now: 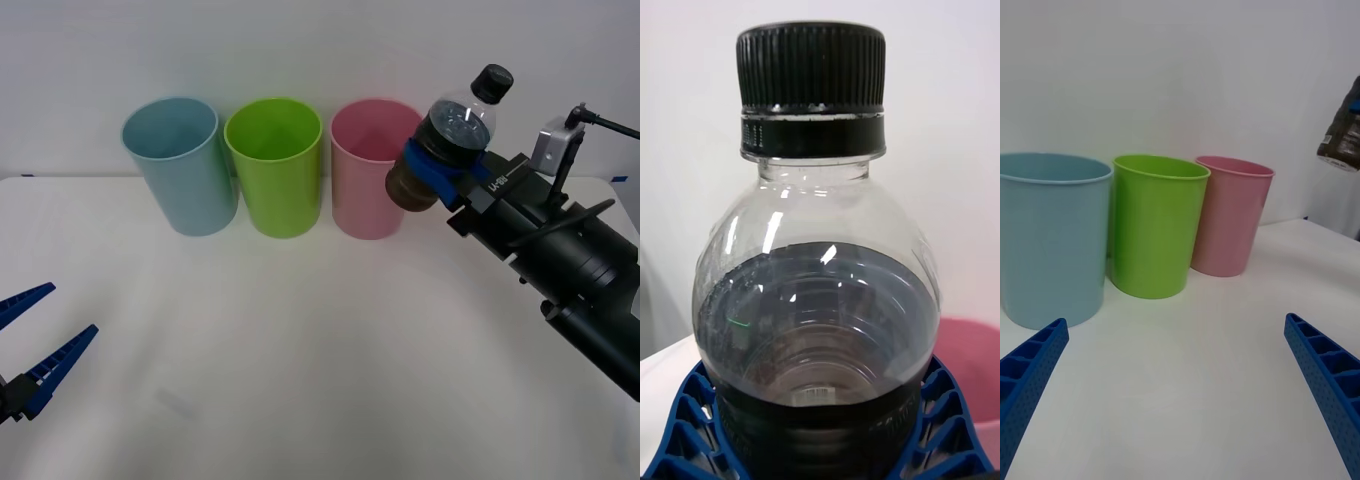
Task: Grasp the object on the table and drop it into the matching bin: aluminum can to the light blue bin, PET bottle to the pink bin.
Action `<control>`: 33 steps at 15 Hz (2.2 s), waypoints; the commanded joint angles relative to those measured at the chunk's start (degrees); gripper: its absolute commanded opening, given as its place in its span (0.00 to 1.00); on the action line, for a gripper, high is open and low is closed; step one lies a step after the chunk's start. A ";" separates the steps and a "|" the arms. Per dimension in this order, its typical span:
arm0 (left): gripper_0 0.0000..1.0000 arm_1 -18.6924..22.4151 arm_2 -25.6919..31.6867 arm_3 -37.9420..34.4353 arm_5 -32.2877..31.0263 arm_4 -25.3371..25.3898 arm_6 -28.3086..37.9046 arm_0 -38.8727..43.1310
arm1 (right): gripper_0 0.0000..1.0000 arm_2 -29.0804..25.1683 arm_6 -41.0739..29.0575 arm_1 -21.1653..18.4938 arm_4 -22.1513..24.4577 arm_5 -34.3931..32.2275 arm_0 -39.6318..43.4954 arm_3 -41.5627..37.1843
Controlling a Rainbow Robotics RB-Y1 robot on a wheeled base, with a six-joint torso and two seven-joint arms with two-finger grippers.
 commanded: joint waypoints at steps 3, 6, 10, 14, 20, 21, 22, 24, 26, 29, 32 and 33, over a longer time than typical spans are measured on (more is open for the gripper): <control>1.00 0.00 0.00 0.00 0.00 0.00 0.00 0.00 | 0.00 0.08 -0.01 0.43 1.02 2.26 -8.00 7.00; 1.00 0.00 0.00 0.00 0.00 0.00 0.00 0.00 | 0.00 -0.01 -0.27 2.98 4.18 2.70 -13.89 13.77; 1.00 0.00 0.00 0.00 0.00 0.00 0.00 0.00 | 0.00 -0.53 -0.27 7.46 9.46 3.57 -20.13 21.85; 1.00 0.00 0.00 0.00 0.00 0.00 0.00 0.00 | 0.00 -1.76 -0.36 12.12 14.38 4.10 -25.40 29.23; 1.00 0.00 0.00 0.00 0.00 0.00 0.00 0.00 | 0.00 -2.64 0.08 15.29 16.93 5.07 -30.15 35.21; 1.00 0.00 0.00 0.00 0.00 0.00 0.00 0.00 | 0.00 -2.64 0.26 15.37 17.28 5.07 -30.06 35.21; 1.00 0.00 0.00 0.00 0.00 0.00 0.00 0.00 | 0.00 -2.64 0.35 15.29 17.28 5.07 -30.15 35.21; 1.00 0.00 0.00 0.00 0.00 0.00 0.00 0.00 | 0.02 -2.64 0.43 15.29 17.37 5.07 -30.06 35.21; 1.00 0.00 0.00 0.00 0.00 0.00 0.00 0.00 | 0.13 -2.64 0.43 15.29 17.37 5.07 -29.97 35.21; 1.00 0.00 0.00 0.00 0.00 0.00 0.00 0.00 | 1.00 -2.64 0.52 15.29 17.37 5.07 -29.97 35.21; 1.00 0.00 0.00 0.00 0.00 0.00 0.00 0.00 | 1.00 -2.73 0.70 15.29 17.37 5.07 -29.89 35.21; 1.00 0.00 0.00 0.00 0.00 0.00 0.00 0.00 | 1.00 -2.73 0.70 15.20 17.37 4.98 -29.71 35.21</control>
